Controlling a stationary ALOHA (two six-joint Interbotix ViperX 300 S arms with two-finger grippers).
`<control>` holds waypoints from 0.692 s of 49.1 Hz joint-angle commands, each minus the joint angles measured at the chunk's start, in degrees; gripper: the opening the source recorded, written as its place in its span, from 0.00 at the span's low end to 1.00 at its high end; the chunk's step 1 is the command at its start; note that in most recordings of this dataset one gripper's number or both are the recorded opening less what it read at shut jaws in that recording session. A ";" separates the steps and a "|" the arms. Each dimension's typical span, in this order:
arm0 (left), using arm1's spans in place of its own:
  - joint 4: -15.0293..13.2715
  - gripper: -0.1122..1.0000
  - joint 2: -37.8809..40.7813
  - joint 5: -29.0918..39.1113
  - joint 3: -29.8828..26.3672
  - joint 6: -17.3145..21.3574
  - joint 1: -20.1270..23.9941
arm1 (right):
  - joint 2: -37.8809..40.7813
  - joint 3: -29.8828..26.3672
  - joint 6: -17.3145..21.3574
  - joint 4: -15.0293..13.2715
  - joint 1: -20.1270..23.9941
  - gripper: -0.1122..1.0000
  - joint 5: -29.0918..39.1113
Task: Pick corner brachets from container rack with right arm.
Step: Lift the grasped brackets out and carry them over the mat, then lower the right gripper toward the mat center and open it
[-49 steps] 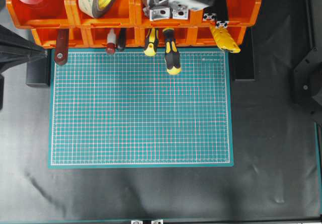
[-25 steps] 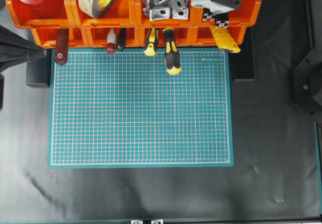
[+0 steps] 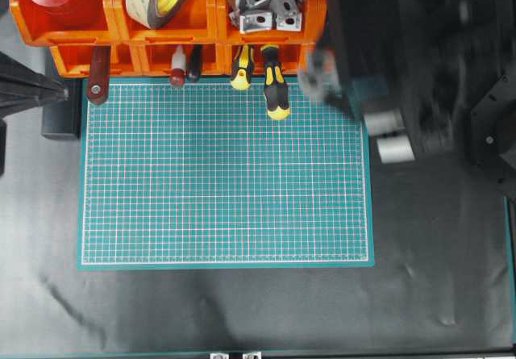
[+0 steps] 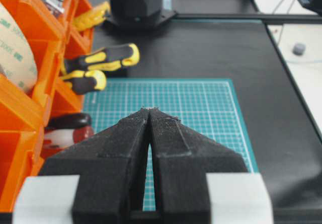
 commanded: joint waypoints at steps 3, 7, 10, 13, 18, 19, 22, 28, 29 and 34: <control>0.09 0.10 0.00 -0.18 -1.76 -0.09 0.00 | -2.55 8.35 0.70 -0.09 5.36 0.52 -10.55; 0.09 0.10 -0.26 -0.18 -1.76 -0.09 0.00 | -2.11 12.66 2.81 -0.09 7.47 0.52 -16.26; 0.09 0.10 -0.70 -0.18 -1.76 -0.09 0.00 | -1.49 15.64 4.66 -0.18 8.53 0.52 -20.21; 0.09 0.10 -1.05 -0.18 -1.85 -0.09 -0.09 | -0.09 18.28 6.50 -0.18 9.40 0.52 -24.79; 0.09 0.10 -1.41 -0.18 -1.93 0.35 -0.18 | 2.99 21.18 7.38 -0.09 9.84 0.52 -31.03; 0.09 0.10 -1.49 -0.18 -1.93 0.44 -0.18 | 3.78 21.62 7.38 -0.18 9.84 0.52 -32.08; 0.09 0.10 -1.67 -0.18 -1.93 0.53 -0.18 | 6.33 22.50 7.29 -0.18 9.76 0.52 -34.98; 0.09 0.10 -1.93 -0.18 -2.02 0.62 -0.18 | 11.87 22.94 7.21 -0.88 8.96 0.52 -39.64; 0.09 0.10 -1.93 -0.18 -2.02 0.62 -0.18 | 12.83 22.94 7.21 -1.23 8.79 0.52 -40.25; 0.09 0.10 -1.93 -0.18 -2.02 0.62 -0.18 | 17.40 22.06 7.29 -3.16 7.56 0.52 -42.36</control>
